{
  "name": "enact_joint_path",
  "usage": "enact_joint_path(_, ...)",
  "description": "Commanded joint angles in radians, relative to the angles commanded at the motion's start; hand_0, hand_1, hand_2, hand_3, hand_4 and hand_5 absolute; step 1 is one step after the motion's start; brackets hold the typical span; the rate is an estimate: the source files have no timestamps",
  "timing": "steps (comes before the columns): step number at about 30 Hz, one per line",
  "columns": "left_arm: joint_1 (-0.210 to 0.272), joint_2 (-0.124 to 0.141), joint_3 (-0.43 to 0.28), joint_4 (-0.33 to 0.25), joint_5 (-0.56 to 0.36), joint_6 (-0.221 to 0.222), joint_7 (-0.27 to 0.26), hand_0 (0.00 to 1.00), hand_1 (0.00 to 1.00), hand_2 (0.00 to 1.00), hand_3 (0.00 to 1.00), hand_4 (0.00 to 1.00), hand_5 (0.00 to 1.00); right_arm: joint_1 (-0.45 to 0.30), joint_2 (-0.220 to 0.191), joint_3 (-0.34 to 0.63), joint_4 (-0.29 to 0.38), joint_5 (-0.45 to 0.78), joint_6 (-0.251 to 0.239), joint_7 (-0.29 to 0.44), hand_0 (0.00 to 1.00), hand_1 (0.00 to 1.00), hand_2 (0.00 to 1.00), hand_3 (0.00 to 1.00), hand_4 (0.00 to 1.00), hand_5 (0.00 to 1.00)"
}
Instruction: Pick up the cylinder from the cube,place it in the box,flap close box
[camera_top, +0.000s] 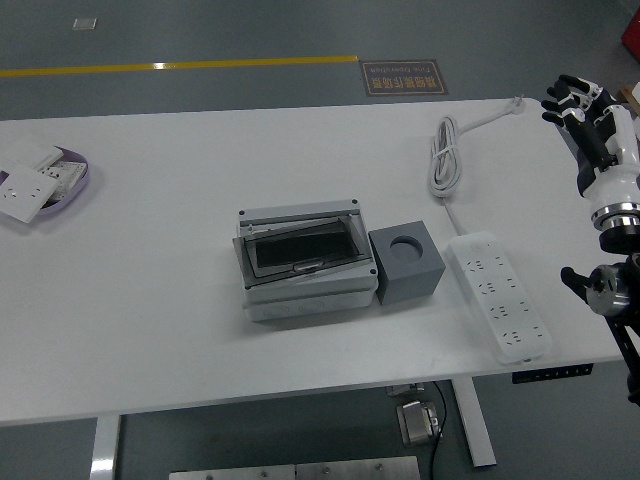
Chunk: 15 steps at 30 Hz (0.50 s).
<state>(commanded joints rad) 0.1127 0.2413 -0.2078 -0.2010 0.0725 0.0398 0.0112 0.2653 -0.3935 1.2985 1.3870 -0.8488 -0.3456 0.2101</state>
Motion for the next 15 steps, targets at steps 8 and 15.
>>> enact_joint_path(8,0.011,-0.020,-0.004,-0.004,0.007,0.001,0.004,0.629,0.647,0.625,0.668,0.722,0.253,0.081,-0.005,-0.075,-0.024,0.003,-0.004,-0.006,0.654,0.591,0.608,0.639,0.788,0.361)
enact_joint_path(15,0.006,-0.016,-0.016,-0.003,0.015,0.003,0.001,0.629,0.647,0.625,0.668,0.722,0.253,0.100,0.000,-0.111,-0.029,0.009,-0.003,-0.008,0.656,0.594,0.608,0.638,0.782,0.357)
